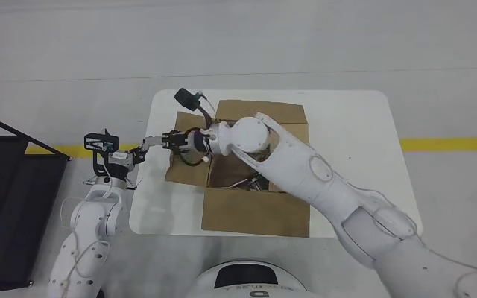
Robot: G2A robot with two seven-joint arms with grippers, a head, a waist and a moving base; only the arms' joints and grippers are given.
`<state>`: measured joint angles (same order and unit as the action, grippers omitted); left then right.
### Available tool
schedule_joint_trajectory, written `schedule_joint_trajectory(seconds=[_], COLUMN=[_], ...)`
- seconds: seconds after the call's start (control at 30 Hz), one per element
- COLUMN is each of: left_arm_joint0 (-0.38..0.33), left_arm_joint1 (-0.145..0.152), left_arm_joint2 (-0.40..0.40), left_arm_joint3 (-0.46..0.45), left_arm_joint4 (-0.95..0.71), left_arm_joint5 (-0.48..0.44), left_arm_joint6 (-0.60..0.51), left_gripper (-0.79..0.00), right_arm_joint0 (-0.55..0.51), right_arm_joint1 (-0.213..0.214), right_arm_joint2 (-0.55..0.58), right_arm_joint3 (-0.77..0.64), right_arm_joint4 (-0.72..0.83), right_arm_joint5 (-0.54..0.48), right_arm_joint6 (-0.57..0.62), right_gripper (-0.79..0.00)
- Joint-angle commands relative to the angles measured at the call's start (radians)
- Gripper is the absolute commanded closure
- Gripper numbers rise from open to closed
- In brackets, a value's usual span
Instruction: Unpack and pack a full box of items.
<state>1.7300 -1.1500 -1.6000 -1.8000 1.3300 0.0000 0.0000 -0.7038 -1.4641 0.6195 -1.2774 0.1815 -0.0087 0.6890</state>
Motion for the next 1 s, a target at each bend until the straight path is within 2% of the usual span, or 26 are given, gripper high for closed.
schedule_joint_trajectory(seconds=[0.0,0.13,0.27,0.33,0.43,0.47,0.87,0.97], left_arm_joint0=[0.000,0.000,0.000,0.000,0.000,0.000,0.000,-0.009], left_arm_joint1=[0.000,0.000,0.000,0.000,0.000,0.000,0.000,0.002], left_arm_joint2=[0.000,0.000,0.000,0.000,0.000,0.000,0.000,-0.006], left_arm_joint3=[0.000,0.000,0.000,0.000,0.000,0.000,0.000,-0.047], left_arm_joint4=[0.000,0.000,0.000,0.000,0.000,0.000,0.000,0.143], left_arm_joint5=[0.000,0.000,0.000,0.000,0.000,0.000,0.000,0.080], left_arm_joint6=[0.000,0.000,0.000,0.000,0.000,0.000,0.000,-0.011], left_gripper=[-0.785,-0.785,-0.785,-0.785,-0.785,-0.785,-0.785,-0.785], right_arm_joint0=[-0.097,-0.426,-0.792,-0.933,-1.068,-1.089,-1.081,-1.051], right_arm_joint1=[0.051,0.157,0.215,0.227,0.235,0.236,0.237,0.238], right_arm_joint2=[0.112,0.403,0.705,0.822,0.942,0.958,0.968,1.024], right_arm_joint3=[-0.136,-0.471,-0.707,-0.753,-0.754,-0.747,-0.732,-0.657], right_arm_joint4=[-0.073,-0.223,-0.300,-0.274,-0.199,-0.166,-0.172,-0.121], right_arm_joint5=[-0.009,-0.032,-0.086,-0.152,-0.237,-0.261,-0.244,-0.194], right_arm_joint6=[-0.025,-0.042,-0.143,-0.192,-0.229,-0.219,-0.237,-0.276], right_gripper=[-0.785,-0.785,-0.785,-0.785,-0.785,-0.785,-0.785,-0.785])
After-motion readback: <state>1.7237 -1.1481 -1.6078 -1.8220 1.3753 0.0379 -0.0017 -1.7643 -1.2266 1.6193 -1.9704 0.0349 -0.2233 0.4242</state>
